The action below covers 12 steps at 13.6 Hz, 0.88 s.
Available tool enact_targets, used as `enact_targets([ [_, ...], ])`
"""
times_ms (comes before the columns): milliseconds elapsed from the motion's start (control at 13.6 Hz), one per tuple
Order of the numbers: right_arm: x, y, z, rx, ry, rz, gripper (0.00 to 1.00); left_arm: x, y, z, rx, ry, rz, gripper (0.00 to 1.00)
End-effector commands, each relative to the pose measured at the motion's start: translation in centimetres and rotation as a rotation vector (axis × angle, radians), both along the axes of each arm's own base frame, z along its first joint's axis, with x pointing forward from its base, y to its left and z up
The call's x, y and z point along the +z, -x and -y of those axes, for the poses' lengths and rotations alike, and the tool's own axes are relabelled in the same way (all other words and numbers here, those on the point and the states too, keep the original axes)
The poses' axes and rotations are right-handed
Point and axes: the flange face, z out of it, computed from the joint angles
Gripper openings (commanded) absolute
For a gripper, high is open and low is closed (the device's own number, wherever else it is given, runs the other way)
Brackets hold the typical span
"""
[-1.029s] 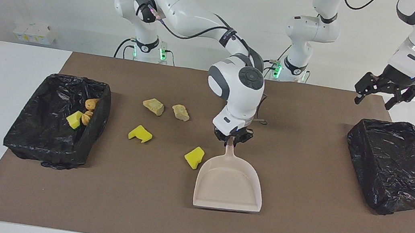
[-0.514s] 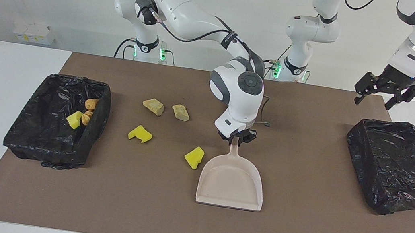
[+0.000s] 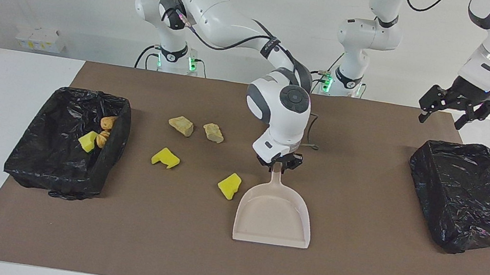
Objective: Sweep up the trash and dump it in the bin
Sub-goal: 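Bring the empty dustpan back and set it down with the right gripper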
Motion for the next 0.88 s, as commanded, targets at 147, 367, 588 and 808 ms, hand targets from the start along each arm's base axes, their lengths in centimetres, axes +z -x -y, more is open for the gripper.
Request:
enact_targets([
  [147, 5.5, 0.0, 2.8, 0.091, -0.009, -0.018, 1.00, -0.8, 1.7, 0.2, -0.021, -0.013, -0.029, 1.00],
  [367, 8.9, 0.2, 4.0, 0.083, -0.021, 0.003, 1.00, -2.4, 2.3, 1.2, -0.033, 0.008, -0.020, 1.00],
  [588, 12.7, 2.8, 5.4, 0.075, -0.008, 0.016, 1.00, -4.0, 3.3, 4.7, -0.093, 0.014, -0.022, 1.00],
  [808, 11.6, 9.8, 4.5, 0.119, 0.014, -0.070, 1.00, -6.4, 4.2, 7.6, -0.138, 0.015, -0.012, 1.00],
])
